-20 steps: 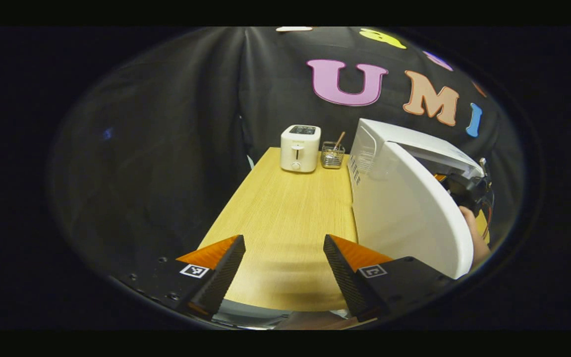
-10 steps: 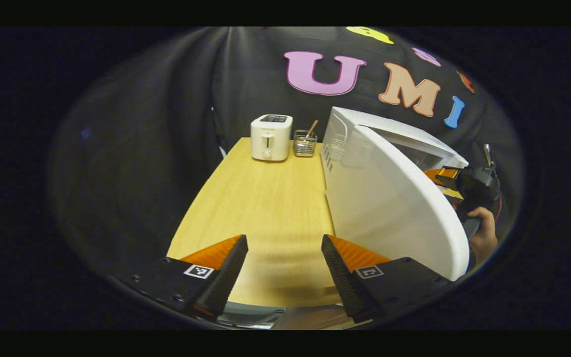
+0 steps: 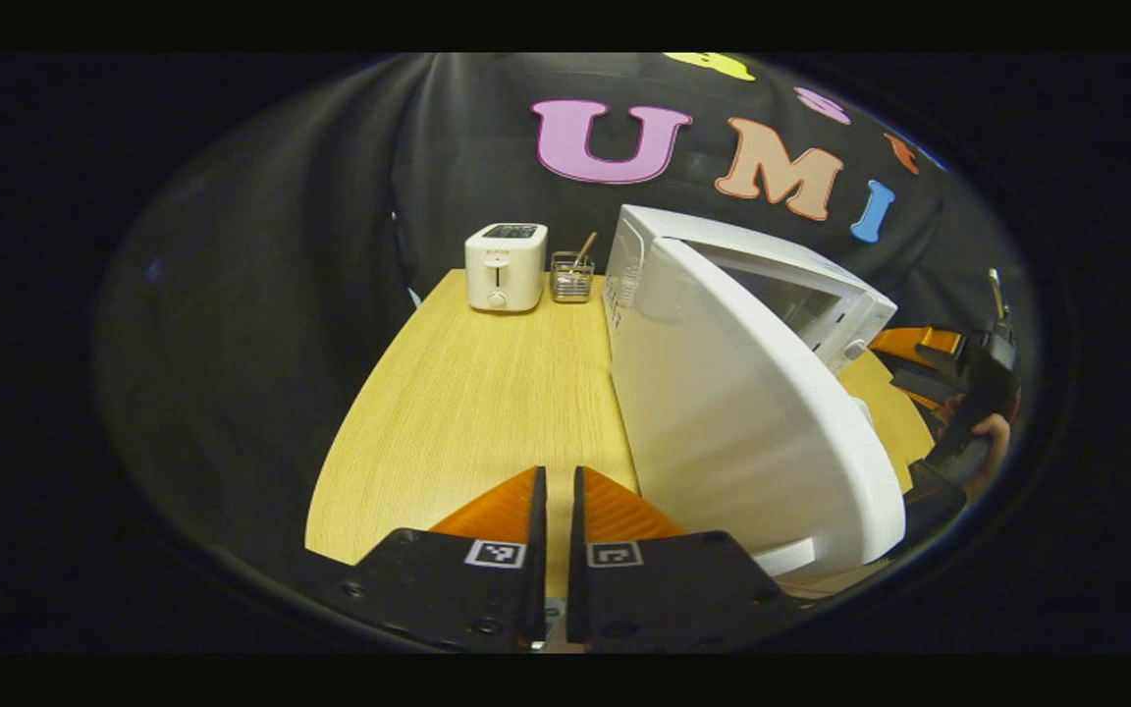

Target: Open the microwave oven with the left hand, put the food in, and close the microwave oven.

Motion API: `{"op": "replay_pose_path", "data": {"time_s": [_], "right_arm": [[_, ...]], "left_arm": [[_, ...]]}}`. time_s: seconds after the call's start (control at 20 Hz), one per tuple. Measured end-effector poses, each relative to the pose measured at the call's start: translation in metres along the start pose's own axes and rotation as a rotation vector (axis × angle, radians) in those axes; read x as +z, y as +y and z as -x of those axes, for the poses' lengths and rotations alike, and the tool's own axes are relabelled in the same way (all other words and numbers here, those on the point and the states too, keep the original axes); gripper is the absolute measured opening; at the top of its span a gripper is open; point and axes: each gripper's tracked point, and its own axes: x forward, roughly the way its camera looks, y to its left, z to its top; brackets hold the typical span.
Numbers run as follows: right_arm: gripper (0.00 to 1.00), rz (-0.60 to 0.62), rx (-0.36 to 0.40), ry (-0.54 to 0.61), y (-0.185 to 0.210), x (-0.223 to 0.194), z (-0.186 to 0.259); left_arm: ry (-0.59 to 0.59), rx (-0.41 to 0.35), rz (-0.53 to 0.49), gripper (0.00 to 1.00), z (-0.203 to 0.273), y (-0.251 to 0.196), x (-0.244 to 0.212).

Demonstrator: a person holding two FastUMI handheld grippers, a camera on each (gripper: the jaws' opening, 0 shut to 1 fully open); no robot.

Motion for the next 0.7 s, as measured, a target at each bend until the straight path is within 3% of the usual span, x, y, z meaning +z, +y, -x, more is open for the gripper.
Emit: {"op": "replay_pose_path", "data": {"time_s": [0.4, 0.7], "right_arm": [[0.91, 0.106, -0.053, -0.049, -0.043, 0.026, 0.041], [0.91, 0.185, -0.106, -0.080, -0.085, 0.046, 0.064]], "left_arm": [[0.011, -0.020, -0.031, 0.01, 0.010, -0.036, -0.005], [-0.010, 0.007, -0.075, 0.01, 0.021, -0.055, 0.000]]}}
